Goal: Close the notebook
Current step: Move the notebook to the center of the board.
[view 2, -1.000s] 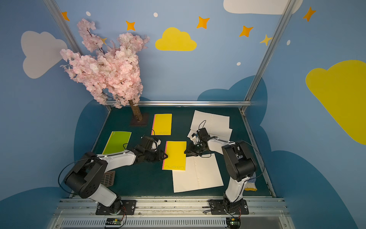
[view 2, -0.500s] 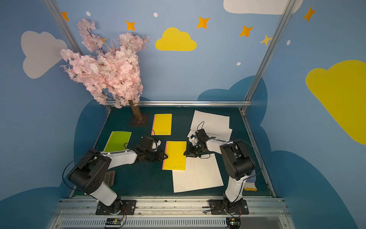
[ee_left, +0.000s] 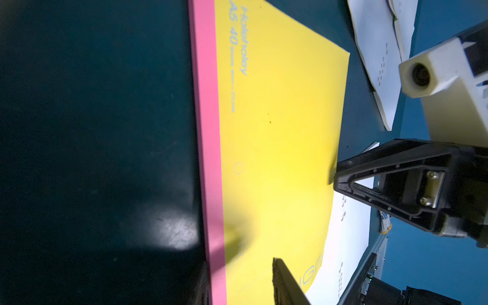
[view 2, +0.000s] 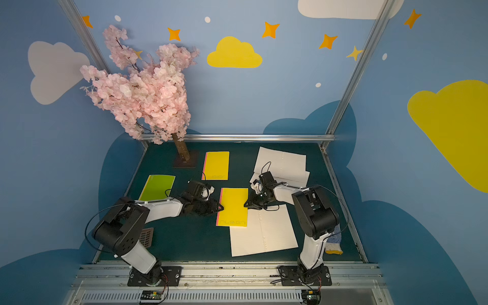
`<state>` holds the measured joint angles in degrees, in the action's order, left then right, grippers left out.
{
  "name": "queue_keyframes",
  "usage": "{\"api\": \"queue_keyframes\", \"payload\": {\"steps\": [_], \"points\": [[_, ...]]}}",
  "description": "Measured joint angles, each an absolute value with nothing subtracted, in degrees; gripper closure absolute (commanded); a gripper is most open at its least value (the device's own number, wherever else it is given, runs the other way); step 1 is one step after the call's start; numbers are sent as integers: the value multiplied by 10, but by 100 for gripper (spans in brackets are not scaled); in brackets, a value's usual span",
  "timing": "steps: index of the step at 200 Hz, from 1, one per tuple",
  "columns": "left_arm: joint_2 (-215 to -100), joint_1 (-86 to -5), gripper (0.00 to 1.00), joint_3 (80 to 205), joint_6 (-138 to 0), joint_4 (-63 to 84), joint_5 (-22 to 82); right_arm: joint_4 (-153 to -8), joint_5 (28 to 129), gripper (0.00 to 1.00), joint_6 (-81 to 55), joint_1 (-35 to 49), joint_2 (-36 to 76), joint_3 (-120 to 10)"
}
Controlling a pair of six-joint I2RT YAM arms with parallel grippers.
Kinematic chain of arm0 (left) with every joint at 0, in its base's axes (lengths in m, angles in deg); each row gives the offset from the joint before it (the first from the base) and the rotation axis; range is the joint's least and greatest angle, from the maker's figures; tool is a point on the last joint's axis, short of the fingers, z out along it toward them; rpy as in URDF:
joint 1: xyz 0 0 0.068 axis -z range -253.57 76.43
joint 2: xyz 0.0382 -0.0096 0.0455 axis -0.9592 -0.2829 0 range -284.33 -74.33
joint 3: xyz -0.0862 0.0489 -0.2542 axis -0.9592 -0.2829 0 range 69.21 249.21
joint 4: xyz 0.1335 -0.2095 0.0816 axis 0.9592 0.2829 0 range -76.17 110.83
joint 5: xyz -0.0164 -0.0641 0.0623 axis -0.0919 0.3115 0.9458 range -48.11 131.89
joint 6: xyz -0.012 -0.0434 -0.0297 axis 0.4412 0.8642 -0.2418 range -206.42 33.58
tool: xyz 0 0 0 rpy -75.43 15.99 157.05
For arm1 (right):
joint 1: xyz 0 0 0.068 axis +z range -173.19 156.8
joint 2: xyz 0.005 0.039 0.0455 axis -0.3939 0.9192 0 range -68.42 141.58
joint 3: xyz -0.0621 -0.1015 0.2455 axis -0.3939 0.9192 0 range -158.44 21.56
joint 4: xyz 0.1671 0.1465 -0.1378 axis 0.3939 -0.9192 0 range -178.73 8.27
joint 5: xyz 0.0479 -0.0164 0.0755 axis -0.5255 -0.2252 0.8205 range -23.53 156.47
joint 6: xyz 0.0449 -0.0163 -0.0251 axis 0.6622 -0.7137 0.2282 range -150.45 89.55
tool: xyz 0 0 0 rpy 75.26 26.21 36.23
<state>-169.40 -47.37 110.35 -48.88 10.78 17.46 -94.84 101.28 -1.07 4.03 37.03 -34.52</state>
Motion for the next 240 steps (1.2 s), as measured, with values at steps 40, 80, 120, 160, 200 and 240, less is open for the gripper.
{"api": "queue_keyframes", "payload": {"steps": [40, 80, 120, 160, 200, 240], "points": [[-1694, -486, 57, 1104, -489, 112, 175, -948, 1012, 75, -8, 48, 380, -357], [-1687, -500, 57, 1104, -489, 124, 180, -948, 1010, 75, -6, 61, 396, -380], [-1672, -518, 57, 1101, -491, 149, 201, -948, 1009, 75, -2, 82, 416, -407], [-1659, -548, 57, 1093, -496, 163, 209, -949, 1014, 75, 4, 101, 447, -449], [-1649, -578, 57, 1084, -500, 169, 210, -950, 1022, 75, 8, 114, 478, -489], [-1643, -606, 57, 1082, -502, 179, 213, -958, 1025, 75, 12, 128, 508, -534]]}}
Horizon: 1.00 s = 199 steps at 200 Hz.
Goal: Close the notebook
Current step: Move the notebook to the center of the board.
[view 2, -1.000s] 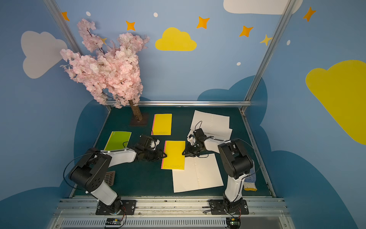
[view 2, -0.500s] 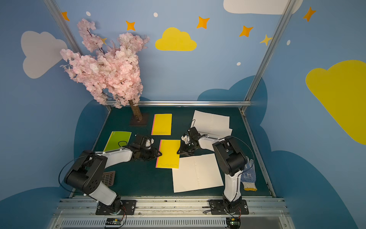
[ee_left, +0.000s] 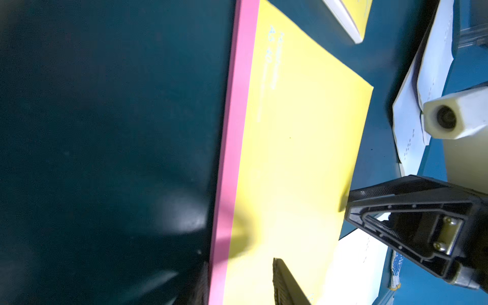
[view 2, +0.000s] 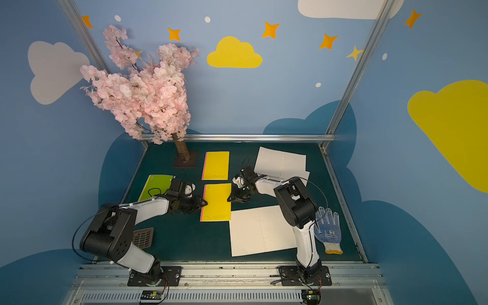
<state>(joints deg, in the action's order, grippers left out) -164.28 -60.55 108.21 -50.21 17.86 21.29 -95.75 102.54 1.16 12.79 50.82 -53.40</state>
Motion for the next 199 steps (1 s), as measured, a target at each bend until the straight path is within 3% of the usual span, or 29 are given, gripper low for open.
{"api": "queue_keyframes", "payload": {"steps": [199], "points": [[-1604, -763, 56, 1083, -541, 267, 265, -948, 1095, 73, 69, 195, 657, -732]]}}
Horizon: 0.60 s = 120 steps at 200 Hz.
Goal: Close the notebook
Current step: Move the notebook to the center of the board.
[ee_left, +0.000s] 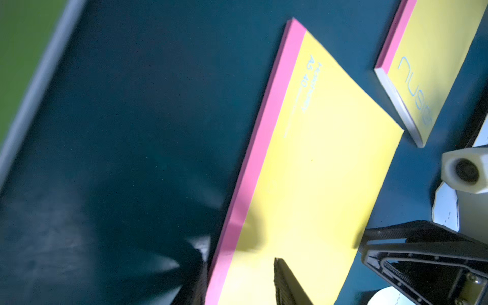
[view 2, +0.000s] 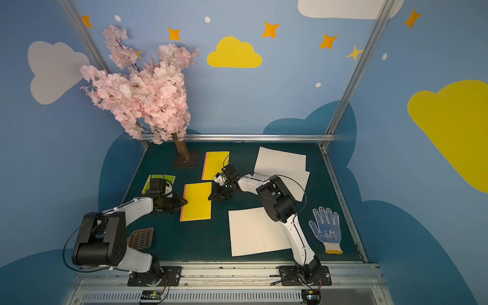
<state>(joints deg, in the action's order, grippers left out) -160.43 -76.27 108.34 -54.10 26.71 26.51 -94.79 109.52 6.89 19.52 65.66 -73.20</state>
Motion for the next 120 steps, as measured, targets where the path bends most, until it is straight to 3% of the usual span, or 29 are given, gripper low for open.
{"api": "queue_keyframes", "payload": {"steps": [120], "points": [[-1661, -818, 56, 1135, -565, 265, 241, -949, 1111, 71, 94, 197, 716, -823]]}}
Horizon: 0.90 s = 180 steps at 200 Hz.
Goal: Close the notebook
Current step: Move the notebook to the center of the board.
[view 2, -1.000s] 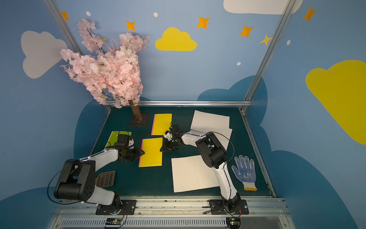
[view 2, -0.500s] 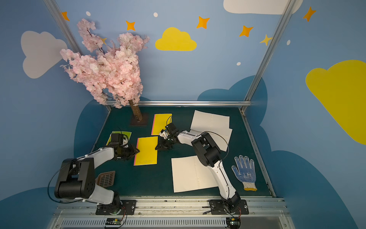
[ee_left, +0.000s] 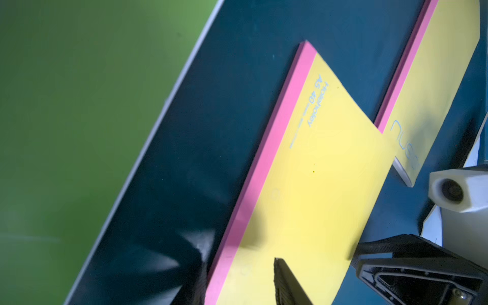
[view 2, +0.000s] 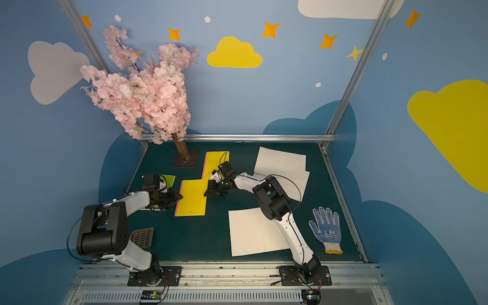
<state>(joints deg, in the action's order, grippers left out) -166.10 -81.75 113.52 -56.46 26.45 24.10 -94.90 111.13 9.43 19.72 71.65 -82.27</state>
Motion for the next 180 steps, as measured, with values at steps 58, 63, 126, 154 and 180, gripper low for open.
{"api": "queue_keyframes", "payload": {"steps": [58, 63, 126, 154, 180], "points": [[-1681, -828, 56, 1154, -570, 265, 227, -961, 1125, 70, 96, 191, 739, -857], [-1683, -829, 56, 1156, -571, 265, 226, -963, 1126, 70, 96, 191, 740, -860], [-1690, -836, 52, 1164, -577, 267, 222, -966, 1130, 67, 94, 187, 746, -871], [-1680, -837, 49, 1164, -578, 276, 243, -969, 1128, 65, 81, 186, 745, -871], [-1664, -838, 47, 1163, -578, 288, 264, -976, 1119, 64, 69, 185, 740, -871]]}}
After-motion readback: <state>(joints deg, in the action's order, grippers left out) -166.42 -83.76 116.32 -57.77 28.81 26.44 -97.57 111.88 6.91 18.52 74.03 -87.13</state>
